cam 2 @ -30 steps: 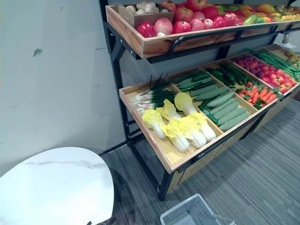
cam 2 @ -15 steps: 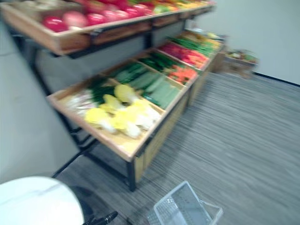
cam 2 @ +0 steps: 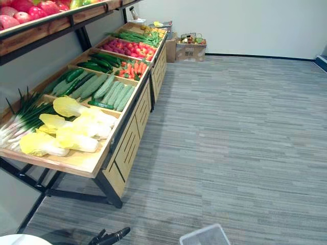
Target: Pick vegetable in the basket
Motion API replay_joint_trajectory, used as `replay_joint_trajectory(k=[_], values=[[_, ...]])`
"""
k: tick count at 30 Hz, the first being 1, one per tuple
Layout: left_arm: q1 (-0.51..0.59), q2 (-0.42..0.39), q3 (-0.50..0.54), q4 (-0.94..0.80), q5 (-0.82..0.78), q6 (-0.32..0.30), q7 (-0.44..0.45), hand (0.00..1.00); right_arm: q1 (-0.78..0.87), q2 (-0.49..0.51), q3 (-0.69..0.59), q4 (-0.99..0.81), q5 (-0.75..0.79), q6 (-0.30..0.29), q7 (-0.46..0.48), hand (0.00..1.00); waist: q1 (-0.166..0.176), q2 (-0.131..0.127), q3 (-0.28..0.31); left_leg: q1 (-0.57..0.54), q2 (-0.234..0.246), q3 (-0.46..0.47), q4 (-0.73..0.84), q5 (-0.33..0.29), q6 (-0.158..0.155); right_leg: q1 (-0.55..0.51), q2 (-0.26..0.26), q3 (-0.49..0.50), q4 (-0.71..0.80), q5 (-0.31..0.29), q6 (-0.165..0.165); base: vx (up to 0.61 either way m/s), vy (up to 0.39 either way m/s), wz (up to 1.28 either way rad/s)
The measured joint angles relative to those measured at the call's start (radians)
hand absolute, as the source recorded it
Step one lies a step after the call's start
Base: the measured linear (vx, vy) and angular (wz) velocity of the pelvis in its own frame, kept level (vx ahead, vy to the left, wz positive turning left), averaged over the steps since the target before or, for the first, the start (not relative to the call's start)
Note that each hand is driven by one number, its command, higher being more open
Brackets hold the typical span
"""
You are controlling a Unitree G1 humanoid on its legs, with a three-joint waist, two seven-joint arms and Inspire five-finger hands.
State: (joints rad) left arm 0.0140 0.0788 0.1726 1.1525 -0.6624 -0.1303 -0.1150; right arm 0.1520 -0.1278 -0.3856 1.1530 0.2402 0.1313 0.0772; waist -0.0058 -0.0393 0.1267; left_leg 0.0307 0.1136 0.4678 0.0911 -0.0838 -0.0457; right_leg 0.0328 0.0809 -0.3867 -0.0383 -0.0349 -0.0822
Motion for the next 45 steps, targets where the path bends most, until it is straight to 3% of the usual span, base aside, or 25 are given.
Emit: replay_joint_trajectory(k=[7,10,11,12,16,17,19,23,27,28,40,45], values=[[0.002,-0.006,0.002,0.013,0.007,0.000,0.000,1.00,0.035,0.031,-0.086,0.002,0.094,-0.029,0.010,0.00,-0.003,0.011,-0.005,0.009,-0.029,-0.045,-0.035,0.029,0.003,-0.001,-0.020,-0.039,0.023,-0.010,0.011,0.00,0.036,0.19],[0.006,-0.007,0.025,0.013,0.007,0.000,0.000,1.00,0.028,0.028,-0.101,0.001,0.120,-0.033,0.032,0.00,0.000,0.021,0.001,-0.071,0.029,-0.064,0.177,-0.045,-0.004,-0.017,-0.015,-0.011,0.071,-0.028,-0.005,0.02,0.041,-0.25],[0.012,-0.008,0.060,0.011,0.003,-0.002,-0.002,1.00,0.011,0.025,-0.090,0.001,0.125,-0.031,0.041,0.00,0.006,0.026,0.012,-0.128,0.043,-0.151,0.327,-0.096,0.022,-0.018,-0.010,0.029,0.095,-0.034,-0.014,0.01,0.050,-1.03],[0.032,-0.007,0.079,0.009,-0.006,-0.012,-0.003,1.00,-0.003,0.011,-0.053,0.002,0.123,-0.029,0.046,0.00,0.016,0.026,0.014,-0.152,0.035,-0.248,0.385,-0.131,0.006,-0.016,-0.009,0.082,0.113,-0.037,-0.012,0.00,0.063,-1.27],[0.098,-0.013,0.086,0.025,-0.020,-0.012,-0.020,1.00,-0.021,-0.017,-0.003,0.001,0.127,-0.026,0.073,0.00,0.028,0.049,0.010,-0.168,0.030,-0.430,0.271,-0.124,-0.033,-0.026,0.018,0.237,0.130,-0.037,-0.009,0.00,0.086,-1.41],[0.102,-0.015,0.087,0.032,-0.028,-0.010,-0.023,1.00,-0.020,-0.021,-0.004,0.001,0.127,-0.026,0.075,0.00,0.028,0.055,0.009,-0.172,0.039,-0.433,0.260,-0.119,-0.039,-0.034,0.024,0.251,0.138,-0.037,-0.008,0.04,0.108,-0.97],[0.096,-0.011,0.085,0.050,0.004,0.003,-0.026,1.00,0.002,-0.026,-0.014,0.002,0.179,-0.019,0.066,0.00,0.023,0.071,0.000,-0.168,0.033,-0.436,0.223,-0.043,-0.036,-0.064,0.018,0.273,0.192,-0.063,0.030,0.06,0.190,-0.47],[0.079,0.002,0.040,0.050,0.022,-0.001,-0.036,1.00,0.036,-0.011,-0.034,0.026,0.207,-0.032,0.074,0.00,-0.002,0.049,-0.015,-0.132,-0.034,-0.398,0.097,0.003,-0.004,-0.122,-0.063,0.283,0.268,-0.112,0.074,0.14,0.188,0.01],[0.060,0.009,0.015,0.050,0.045,-0.001,-0.042,1.00,0.034,0.027,-0.082,0.039,0.206,-0.037,0.088,0.00,-0.009,0.044,-0.022,-0.101,-0.070,-0.361,0.029,0.018,0.014,-0.123,-0.097,0.302,0.253,-0.107,0.080,0.17,0.168,-0.15],[0.010,0.040,-0.073,0.049,0.037,-0.013,-0.052,1.00,-0.045,0.037,0.014,0.038,0.192,-0.055,0.075,0.00,-0.004,-0.001,-0.009,-0.072,-0.091,-0.371,-0.069,0.044,0.037,-0.083,-0.106,0.258,0.115,-0.035,0.100,0.05,0.066,-0.02],[0.027,0.032,-0.073,0.048,0.045,-0.014,-0.025,1.00,-0.042,0.048,0.025,0.037,0.196,-0.055,0.033,0.00,-0.002,-0.003,-0.007,-0.007,-0.100,-0.367,-0.102,0.049,0.041,0.007,-0.112,0.228,0.036,-0.012,0.117,0.02,0.015,0.03],[0.057,0.028,-0.075,0.048,0.046,-0.014,0.017,1.00,-0.037,0.051,0.054,0.035,0.201,-0.059,0.000,0.00,-0.001,-0.001,-0.009,0.042,-0.096,-0.341,-0.105,0.037,0.022,0.053,-0.110,0.229,0.017,-0.010,0.122,0.01,0.000,-0.10]])
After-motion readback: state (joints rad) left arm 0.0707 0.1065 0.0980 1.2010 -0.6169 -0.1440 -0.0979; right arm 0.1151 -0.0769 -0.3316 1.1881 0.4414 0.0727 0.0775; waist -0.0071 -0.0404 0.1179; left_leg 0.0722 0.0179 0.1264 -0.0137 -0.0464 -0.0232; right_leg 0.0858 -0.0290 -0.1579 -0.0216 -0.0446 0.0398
